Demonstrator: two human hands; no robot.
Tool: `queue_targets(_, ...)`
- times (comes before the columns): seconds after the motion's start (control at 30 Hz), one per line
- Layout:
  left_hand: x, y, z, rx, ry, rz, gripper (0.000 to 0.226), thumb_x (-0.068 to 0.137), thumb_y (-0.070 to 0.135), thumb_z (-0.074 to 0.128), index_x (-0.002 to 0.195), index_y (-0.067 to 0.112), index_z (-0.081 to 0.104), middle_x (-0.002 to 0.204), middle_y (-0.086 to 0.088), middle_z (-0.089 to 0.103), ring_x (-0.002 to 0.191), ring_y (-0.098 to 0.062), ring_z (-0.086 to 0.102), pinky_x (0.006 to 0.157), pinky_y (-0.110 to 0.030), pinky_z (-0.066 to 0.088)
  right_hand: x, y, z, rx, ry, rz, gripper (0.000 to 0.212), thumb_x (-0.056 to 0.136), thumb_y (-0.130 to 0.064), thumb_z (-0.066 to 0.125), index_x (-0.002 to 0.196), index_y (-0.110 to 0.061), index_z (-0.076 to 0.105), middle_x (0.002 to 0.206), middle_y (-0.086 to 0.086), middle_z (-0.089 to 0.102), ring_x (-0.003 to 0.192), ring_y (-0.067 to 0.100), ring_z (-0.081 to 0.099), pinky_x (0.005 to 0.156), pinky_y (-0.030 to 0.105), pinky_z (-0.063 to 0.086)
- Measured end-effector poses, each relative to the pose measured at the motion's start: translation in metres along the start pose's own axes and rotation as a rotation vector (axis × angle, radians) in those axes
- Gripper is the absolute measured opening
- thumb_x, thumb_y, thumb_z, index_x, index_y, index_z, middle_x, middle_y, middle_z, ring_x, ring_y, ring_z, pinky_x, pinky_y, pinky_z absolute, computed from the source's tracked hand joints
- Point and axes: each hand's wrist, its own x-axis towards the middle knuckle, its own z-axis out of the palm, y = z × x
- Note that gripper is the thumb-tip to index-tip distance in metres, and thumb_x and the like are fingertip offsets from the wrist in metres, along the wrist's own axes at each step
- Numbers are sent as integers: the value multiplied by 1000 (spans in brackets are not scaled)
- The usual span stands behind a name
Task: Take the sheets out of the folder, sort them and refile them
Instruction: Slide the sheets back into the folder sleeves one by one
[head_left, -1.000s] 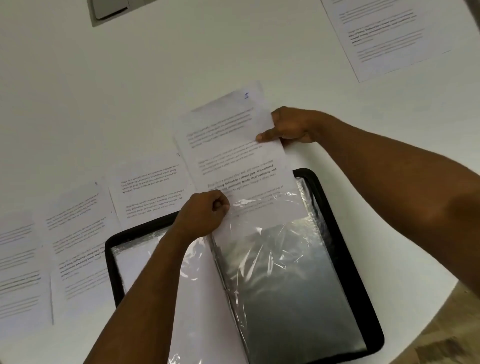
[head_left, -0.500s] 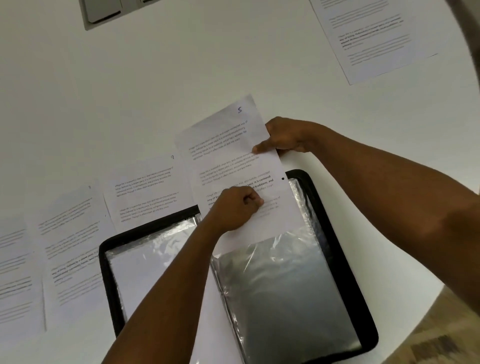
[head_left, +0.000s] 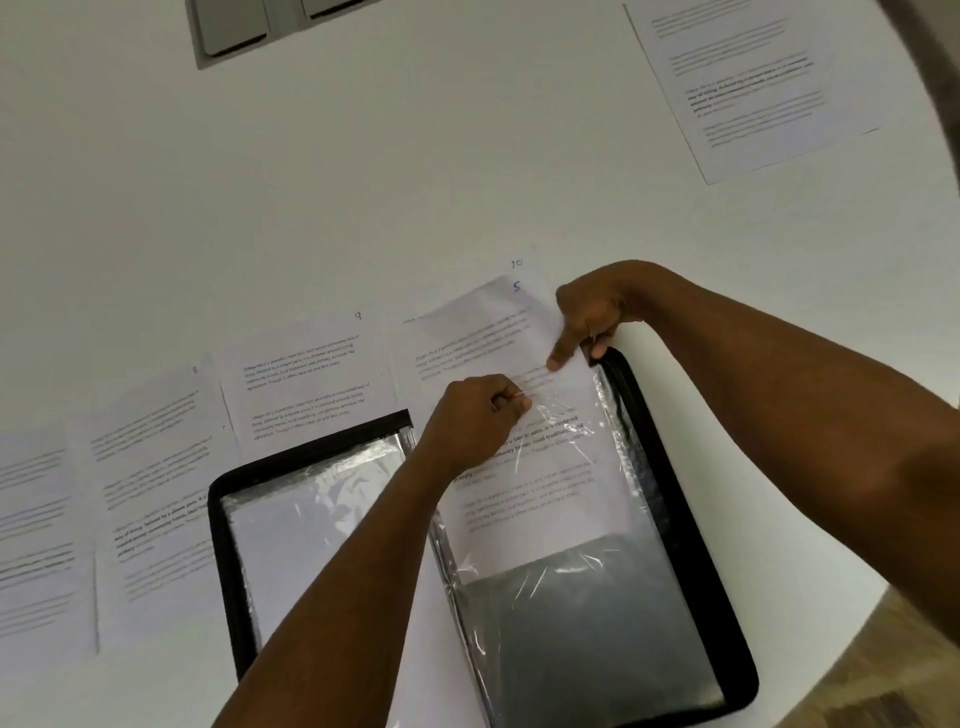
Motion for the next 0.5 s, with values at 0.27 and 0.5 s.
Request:
queue_targets(0.27, -7, -2, -2, 29, 30, -4, 14, 90, 38, 63, 89, 24, 65, 79, 11, 64, 73, -4, 59, 65, -15, 43, 1, 3, 17, -83, 40, -50, 33, 76, -24, 83, 99, -5, 70, 92, 17, 70, 68, 19, 61, 69, 31, 55)
queue_targets(0.5, -21, -24, -14, 109, -3, -6, 10, 91, 22, 62, 99, 19, 68, 91, 7, 67, 84, -9, 60, 69, -13, 41, -5, 0, 28, 40, 303, -248, 23, 84, -36, 75, 97, -18, 72, 90, 0, 71, 77, 15, 66, 61, 21, 51)
